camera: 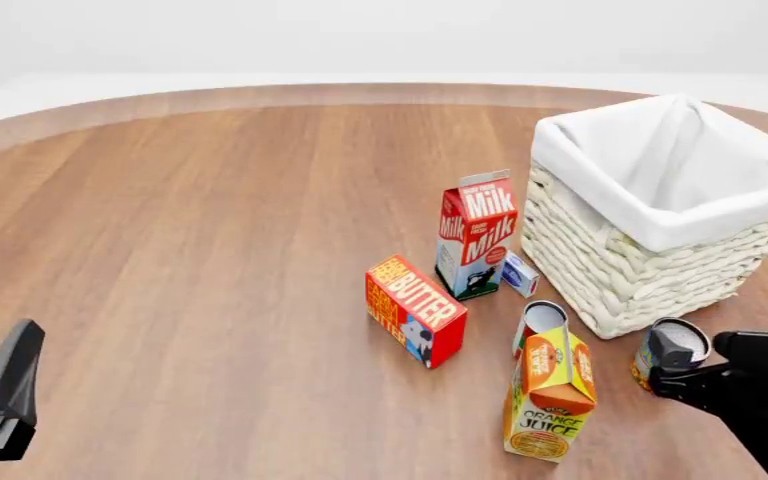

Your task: Pick up the alphabet soup, and put it in the basket.

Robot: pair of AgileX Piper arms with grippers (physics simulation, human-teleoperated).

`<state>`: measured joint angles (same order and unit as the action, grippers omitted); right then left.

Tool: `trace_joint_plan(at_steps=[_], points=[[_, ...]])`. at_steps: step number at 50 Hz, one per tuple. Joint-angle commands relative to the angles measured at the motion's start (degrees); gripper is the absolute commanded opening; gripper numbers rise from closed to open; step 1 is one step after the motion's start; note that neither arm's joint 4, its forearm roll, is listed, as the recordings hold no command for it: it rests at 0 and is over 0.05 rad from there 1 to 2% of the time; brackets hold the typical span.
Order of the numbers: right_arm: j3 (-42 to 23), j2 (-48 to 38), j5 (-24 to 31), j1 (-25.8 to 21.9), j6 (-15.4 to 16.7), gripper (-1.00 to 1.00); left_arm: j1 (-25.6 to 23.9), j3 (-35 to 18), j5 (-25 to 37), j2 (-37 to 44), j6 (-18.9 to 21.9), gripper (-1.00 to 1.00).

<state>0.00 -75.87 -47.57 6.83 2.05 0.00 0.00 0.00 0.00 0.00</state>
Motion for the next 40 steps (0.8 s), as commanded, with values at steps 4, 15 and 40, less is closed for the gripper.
trace_joint_plan(at_steps=[4,15,40], points=[[0.0,-6.51,-5.09,-0.02,-0.03,1.0,0.0,0.0,0.0,0.0,0.0,1.0],[0.0,-9.87,-7.98,0.79,-0.05,1.0,0.0,0.0,0.0,0.0,0.0,1.0],[0.0,-22.73,-17.85,0.53,-0.03,1.0,0.0,0.0,0.0,0.0,0.0,1.0]])
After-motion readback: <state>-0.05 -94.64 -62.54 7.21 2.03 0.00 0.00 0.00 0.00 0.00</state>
